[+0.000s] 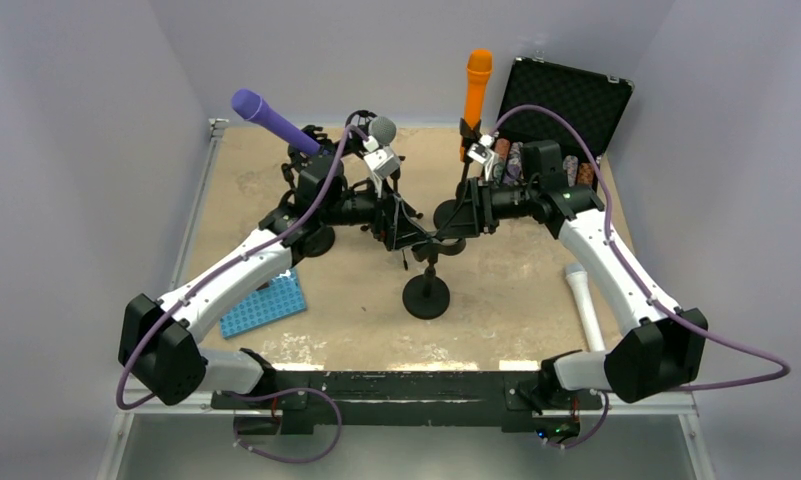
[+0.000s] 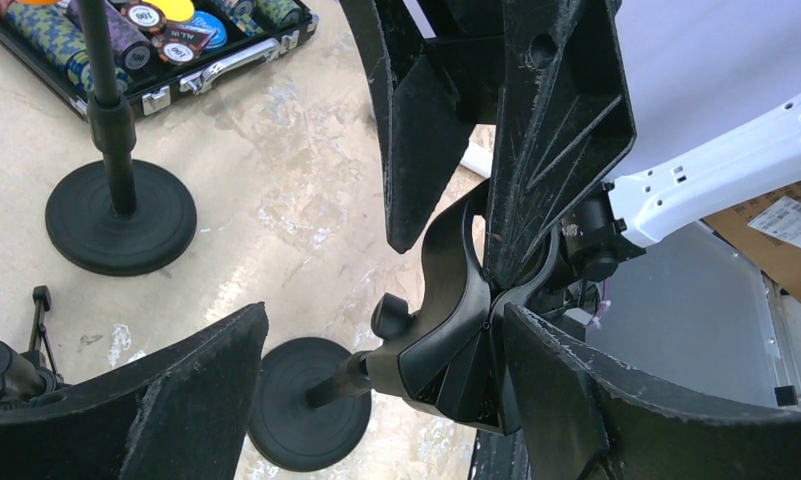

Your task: Remove the microphone from the stand

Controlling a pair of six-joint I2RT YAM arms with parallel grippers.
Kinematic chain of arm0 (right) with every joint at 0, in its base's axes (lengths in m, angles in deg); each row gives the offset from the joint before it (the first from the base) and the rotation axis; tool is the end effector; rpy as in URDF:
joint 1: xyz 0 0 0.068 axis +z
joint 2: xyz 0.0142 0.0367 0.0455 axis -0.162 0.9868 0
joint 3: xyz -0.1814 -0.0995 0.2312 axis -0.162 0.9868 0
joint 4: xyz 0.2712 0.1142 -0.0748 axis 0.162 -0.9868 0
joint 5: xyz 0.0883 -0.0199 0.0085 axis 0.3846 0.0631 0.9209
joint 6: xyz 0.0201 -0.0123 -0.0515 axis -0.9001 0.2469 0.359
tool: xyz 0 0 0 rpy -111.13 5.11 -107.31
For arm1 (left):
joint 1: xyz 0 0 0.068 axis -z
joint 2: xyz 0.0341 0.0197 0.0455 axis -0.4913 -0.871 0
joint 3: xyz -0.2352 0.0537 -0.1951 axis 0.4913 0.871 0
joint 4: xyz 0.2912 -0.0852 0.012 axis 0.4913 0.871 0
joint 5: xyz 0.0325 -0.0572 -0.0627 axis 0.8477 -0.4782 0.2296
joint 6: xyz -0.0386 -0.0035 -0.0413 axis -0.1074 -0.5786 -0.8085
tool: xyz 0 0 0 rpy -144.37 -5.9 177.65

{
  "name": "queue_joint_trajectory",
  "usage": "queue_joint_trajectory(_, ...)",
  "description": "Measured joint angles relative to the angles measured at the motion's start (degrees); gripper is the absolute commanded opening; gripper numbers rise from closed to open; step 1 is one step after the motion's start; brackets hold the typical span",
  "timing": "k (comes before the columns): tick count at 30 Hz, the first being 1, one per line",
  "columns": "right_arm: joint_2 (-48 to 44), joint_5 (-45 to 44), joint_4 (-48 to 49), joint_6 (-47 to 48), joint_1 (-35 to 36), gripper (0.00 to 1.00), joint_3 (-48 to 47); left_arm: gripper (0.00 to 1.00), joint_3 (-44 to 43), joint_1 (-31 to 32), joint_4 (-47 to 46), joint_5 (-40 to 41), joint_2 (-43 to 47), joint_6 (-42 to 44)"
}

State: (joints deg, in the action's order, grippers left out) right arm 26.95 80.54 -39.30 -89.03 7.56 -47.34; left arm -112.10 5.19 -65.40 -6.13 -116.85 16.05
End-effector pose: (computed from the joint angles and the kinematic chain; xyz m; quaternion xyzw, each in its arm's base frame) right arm 0.2927 0.1237 0.3742 -0.2176 0.7945 0.5190 0.2280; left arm 0.2705 -0.2174 0.3665 0.3182 0.7106 -0.4917 0.3900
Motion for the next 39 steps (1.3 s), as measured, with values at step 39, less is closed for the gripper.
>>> queue_joint_trajectory(39, 2.1, -8.7, -11.3, 20.9, 0.2, 0.90, -19.5, 0.96, -13.8, -0.1, 16.4, -2.3, -0.8, 13.2)
